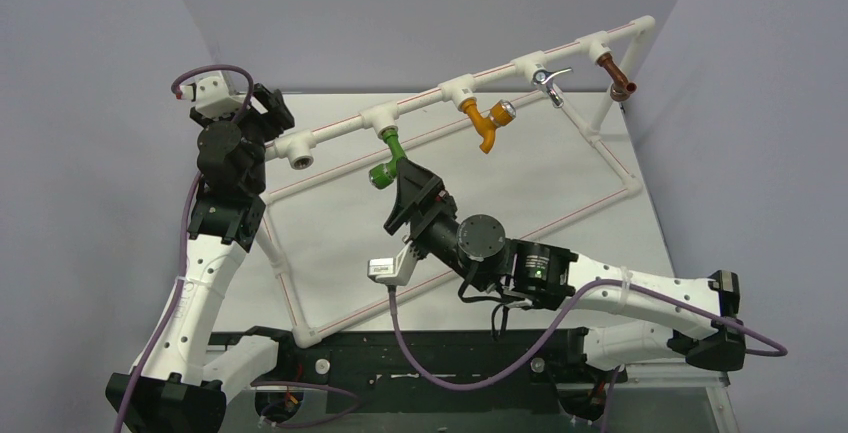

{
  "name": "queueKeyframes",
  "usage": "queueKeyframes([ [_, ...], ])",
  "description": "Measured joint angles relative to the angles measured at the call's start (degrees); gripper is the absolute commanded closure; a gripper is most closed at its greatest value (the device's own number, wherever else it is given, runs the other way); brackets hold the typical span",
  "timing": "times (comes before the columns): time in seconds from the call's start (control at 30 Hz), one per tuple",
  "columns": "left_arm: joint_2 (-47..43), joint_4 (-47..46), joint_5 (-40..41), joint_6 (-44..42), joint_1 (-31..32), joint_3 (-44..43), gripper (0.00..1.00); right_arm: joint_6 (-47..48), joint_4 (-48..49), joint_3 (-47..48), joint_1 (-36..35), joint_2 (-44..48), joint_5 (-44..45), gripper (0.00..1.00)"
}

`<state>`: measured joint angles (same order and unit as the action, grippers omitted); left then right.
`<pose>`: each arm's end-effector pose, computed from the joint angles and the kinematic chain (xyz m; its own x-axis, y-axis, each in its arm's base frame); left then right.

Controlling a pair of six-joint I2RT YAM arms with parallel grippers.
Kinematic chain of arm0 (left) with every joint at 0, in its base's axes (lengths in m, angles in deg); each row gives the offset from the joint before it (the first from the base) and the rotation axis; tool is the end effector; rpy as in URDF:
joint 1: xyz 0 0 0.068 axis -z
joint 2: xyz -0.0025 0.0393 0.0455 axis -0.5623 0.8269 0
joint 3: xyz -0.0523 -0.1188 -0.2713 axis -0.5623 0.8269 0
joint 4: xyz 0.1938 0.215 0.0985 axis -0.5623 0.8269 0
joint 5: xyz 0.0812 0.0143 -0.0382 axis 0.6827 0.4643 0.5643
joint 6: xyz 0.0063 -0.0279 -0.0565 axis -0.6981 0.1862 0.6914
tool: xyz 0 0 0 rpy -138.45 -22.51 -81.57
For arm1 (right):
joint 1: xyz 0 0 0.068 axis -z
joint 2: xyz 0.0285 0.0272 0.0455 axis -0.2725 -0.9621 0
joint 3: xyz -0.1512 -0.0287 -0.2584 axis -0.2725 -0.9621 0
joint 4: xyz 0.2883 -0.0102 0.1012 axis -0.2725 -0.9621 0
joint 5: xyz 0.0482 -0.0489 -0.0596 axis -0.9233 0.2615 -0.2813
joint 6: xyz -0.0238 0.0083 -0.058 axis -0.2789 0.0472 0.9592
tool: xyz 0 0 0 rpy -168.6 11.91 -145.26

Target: Install the water faucets

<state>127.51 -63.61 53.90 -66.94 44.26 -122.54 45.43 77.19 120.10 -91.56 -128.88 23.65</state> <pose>0.2785 -0.0318 0.4460 0.1017 -0.2863 -0.9527 -0.1636 0.9398 -0.2999 0.0954 0.3020 0.4293 0.8071 -0.5795 0.1128 0.0414 -0.1350 -0.9900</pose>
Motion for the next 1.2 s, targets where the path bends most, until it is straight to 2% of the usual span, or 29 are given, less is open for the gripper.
queueKeyframes([
  [0.33, 0.00, -0.02, -0.02, -0.02, -0.02, 0.00, 0.31, 9.84, 7.13, -1.68, -0.48, -4.96, 4.79, 0.24],
  [0.93, 0.00, -0.02, -0.04, -0.02, -0.02, 0.00, 0.31, 9.62, 12.33, -3.13, 2.62, -8.98, 6.05, 0.42],
  [1.2, 0.11, -0.15, -0.04, -0.07, -0.02, 0.00, 0.31, 7.87, 13.68, -3.15, 3.39, -9.16, 6.27, 0.56],
])
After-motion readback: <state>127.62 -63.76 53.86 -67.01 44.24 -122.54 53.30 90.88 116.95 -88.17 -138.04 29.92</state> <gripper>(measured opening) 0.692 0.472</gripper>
